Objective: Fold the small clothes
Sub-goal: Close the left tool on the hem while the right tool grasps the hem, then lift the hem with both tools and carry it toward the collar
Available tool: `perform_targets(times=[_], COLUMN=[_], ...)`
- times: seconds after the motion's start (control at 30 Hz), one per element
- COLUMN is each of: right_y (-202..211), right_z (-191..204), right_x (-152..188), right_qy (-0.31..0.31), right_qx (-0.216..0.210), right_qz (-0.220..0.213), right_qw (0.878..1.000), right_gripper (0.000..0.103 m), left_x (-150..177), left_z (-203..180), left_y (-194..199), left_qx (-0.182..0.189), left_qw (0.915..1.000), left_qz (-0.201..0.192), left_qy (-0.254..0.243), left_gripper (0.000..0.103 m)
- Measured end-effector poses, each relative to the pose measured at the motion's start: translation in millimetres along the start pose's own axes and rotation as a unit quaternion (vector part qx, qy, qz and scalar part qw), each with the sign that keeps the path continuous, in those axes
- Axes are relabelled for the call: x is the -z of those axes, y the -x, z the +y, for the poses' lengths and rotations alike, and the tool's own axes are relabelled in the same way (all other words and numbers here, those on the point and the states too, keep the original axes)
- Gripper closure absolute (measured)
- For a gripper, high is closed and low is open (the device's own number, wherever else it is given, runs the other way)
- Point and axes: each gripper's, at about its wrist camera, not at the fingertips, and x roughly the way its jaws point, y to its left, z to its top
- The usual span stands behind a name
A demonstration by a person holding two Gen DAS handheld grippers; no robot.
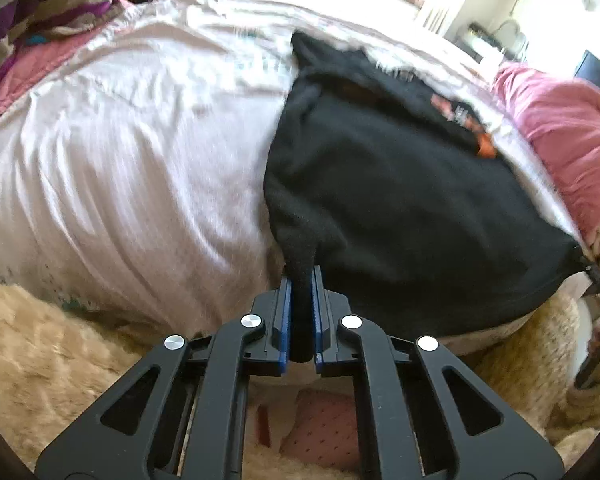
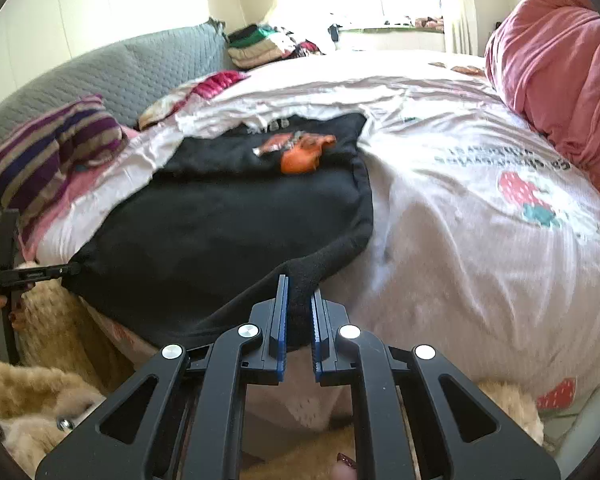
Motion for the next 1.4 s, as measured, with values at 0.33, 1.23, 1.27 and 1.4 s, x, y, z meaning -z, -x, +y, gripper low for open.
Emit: perform_targets(times=[0.33, 1.23, 1.27, 1.4], right_y=[12, -17, -19, -28], right_z=[-12, -23, -23, -22], right_x=[-31, -121, -124, -139], right_qy=[-0.017, -0.013, -0.013, -0.009], right_qx=[0.009, 0.041, 0.042, 0.050], right_qz=[-0.055, -0.130, -0.131, -0.133], right_qw=[0.998, 0.991, 0.990, 0.990], right_gripper=[0.095, 0.095, 0.095, 0.095], left_x=[-35, -145, -148, -165], left_z=[-7, -22, -22, -26], left_y=[25, 24, 23, 16], left_qx=[0.015, -0.010, -0.010, -0.018], left_qw=[0.9985, 0.9891, 0.9888, 0.9880], left_qz=[-0.052, -0.147, -0.148, -0.153], left_qy=[-0.005, -0.012, -0.012, -0.017], left_gripper=[0.100, 0.100, 0.100, 0.100])
